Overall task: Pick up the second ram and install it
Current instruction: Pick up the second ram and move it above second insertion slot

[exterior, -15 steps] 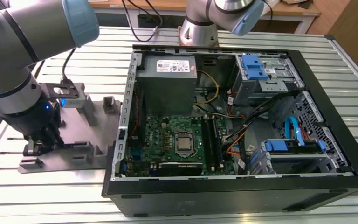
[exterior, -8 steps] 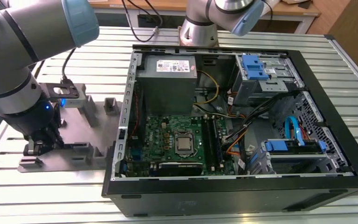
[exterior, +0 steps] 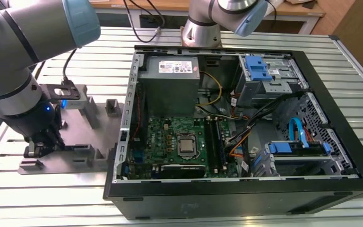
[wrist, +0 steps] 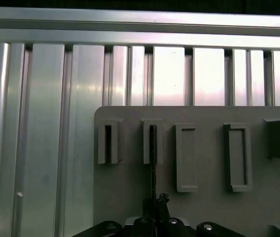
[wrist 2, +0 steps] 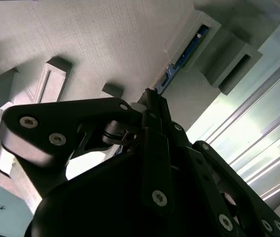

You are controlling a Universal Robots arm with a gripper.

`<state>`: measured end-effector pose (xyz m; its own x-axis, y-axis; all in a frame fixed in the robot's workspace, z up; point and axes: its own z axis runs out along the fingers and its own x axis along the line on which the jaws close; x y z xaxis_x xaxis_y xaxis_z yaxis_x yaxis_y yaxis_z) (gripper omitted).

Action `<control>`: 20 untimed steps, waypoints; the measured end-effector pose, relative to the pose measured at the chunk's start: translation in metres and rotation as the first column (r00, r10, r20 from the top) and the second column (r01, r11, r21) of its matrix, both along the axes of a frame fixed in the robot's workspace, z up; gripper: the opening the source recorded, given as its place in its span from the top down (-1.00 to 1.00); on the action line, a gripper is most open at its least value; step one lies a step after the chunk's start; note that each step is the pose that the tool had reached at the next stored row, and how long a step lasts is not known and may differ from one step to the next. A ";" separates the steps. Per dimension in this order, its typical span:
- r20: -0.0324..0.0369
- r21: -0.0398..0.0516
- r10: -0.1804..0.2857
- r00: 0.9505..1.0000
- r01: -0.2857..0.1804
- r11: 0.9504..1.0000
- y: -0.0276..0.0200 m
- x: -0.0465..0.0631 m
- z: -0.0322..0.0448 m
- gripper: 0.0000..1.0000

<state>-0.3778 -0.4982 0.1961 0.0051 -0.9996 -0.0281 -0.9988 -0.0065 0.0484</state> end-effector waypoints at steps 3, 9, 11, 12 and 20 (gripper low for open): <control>0.000 0.000 0.000 1.000 0.000 1.000 0.0000 0.000 0.0012 0.79; 0.000 0.001 0.000 1.000 0.000 1.000 0.0000 0.000 0.0129 0.79; 0.000 0.001 0.000 1.000 0.000 1.000 0.0000 0.000 0.0168 0.79; 0.000 0.001 0.000 1.000 0.000 1.000 0.0000 0.000 0.0187 0.79; 0.000 0.002 0.000 1.000 0.000 1.000 0.0000 0.000 0.0291 0.79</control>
<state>-0.3778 -0.4982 0.2252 0.0051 -0.9995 -0.0298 -0.9988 -0.0066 0.0483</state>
